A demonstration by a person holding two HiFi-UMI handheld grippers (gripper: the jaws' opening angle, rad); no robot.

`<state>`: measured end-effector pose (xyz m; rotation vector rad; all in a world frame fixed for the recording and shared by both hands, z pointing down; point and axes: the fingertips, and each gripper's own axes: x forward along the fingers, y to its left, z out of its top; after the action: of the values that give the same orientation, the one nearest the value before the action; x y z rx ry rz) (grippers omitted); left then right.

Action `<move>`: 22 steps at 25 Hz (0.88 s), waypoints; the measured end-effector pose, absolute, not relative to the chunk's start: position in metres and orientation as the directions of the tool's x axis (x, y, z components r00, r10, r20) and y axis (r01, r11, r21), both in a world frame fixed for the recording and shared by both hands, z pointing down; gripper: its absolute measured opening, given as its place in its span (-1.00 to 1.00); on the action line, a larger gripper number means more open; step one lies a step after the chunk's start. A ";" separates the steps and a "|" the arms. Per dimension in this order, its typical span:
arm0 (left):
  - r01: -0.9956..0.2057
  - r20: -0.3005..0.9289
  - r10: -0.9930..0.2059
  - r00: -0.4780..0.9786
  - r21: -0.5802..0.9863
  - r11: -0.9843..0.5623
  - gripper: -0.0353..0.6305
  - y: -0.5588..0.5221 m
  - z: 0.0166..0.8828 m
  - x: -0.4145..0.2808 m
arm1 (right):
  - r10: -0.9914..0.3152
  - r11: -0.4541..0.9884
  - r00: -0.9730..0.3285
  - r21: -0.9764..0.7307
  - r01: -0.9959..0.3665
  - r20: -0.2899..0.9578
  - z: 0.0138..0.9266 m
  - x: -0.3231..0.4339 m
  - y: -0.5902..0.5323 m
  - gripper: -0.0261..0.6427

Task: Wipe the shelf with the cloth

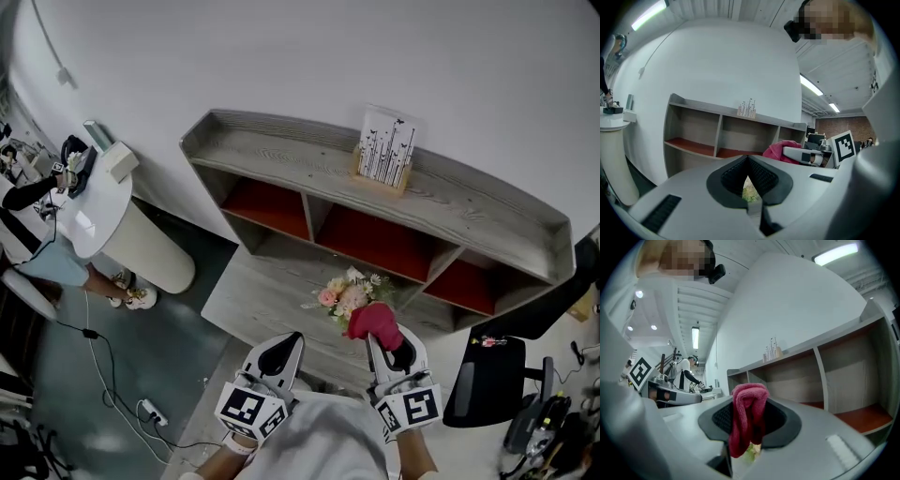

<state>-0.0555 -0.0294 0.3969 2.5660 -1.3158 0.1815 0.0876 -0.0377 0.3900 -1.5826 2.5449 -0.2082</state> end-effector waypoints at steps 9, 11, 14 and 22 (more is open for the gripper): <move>-0.783 0.247 -0.743 0.622 0.187 -0.593 -0.88 -0.057 0.405 -0.023 | -0.905 0.423 -0.424 -0.206 -0.882 -0.041 0.398 0.100 -0.049 -0.54; -0.777 0.233 -0.741 0.630 0.185 -0.602 -0.88 -0.064 0.402 -0.019 | -0.906 0.422 -0.421 -0.201 -0.884 -0.046 0.397 0.099 -0.053 -0.54; -0.775 0.212 -0.745 0.632 0.181 -0.606 -0.88 -0.072 0.393 -0.018 | -0.901 0.432 -0.429 -0.186 -0.883 -0.057 0.388 0.095 -0.060 -0.54; -0.776 0.154 -0.762 0.630 0.177 -0.606 -0.88 -0.100 0.375 -0.028 | -0.852 0.523 -0.522 -0.027 -0.852 -0.025 0.372 0.075 -0.100 -0.54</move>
<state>-0.0278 -0.1003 0.3754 2.6259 -1.2588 0.0915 0.0754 -0.1001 0.3716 -1.5173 2.7106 -0.0173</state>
